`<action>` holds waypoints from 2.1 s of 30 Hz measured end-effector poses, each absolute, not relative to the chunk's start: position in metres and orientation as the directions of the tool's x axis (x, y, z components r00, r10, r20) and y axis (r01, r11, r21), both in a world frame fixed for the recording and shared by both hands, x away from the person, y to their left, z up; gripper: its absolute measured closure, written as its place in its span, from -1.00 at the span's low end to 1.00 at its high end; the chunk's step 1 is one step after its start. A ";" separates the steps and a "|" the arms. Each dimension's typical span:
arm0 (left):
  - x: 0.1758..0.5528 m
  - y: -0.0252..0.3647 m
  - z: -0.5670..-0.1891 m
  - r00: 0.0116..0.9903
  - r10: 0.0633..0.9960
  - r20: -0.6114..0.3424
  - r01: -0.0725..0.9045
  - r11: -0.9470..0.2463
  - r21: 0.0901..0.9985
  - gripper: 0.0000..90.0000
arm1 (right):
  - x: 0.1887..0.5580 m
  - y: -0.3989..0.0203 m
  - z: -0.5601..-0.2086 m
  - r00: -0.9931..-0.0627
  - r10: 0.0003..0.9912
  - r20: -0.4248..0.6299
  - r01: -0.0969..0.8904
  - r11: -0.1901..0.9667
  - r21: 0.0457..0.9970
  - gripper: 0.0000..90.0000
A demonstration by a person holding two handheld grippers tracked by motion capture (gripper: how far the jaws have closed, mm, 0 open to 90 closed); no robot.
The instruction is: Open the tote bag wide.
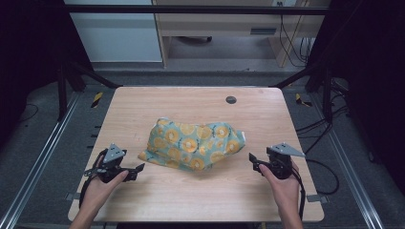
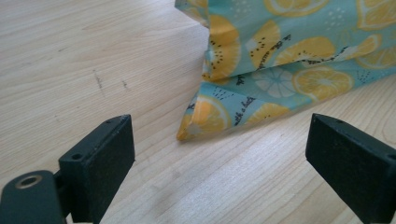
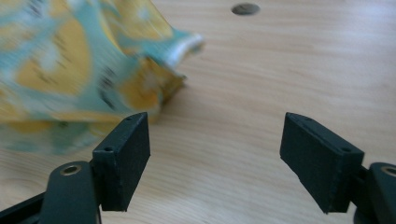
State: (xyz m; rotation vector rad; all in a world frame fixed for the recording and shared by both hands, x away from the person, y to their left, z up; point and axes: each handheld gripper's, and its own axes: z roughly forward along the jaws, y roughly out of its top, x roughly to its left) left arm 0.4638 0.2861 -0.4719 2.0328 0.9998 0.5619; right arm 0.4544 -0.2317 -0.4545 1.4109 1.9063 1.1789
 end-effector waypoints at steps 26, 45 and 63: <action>0.467 0.286 -0.460 0.655 0.756 -0.023 0.575 -0.478 0.664 -0.71 | 0.548 -0.150 -0.379 -0.521 0.848 0.095 0.598 0.283 0.750 -0.30; 0.483 0.275 -0.438 0.710 0.705 -0.008 0.578 -0.576 0.578 -0.80 | 0.549 -0.138 -0.389 -0.591 0.786 0.184 0.605 0.281 0.745 0.95; 0.498 0.269 -0.393 0.716 0.695 0.059 0.562 -0.626 0.541 -0.65 | 0.467 -0.119 -0.379 -0.747 0.646 0.158 0.412 0.264 0.872 0.98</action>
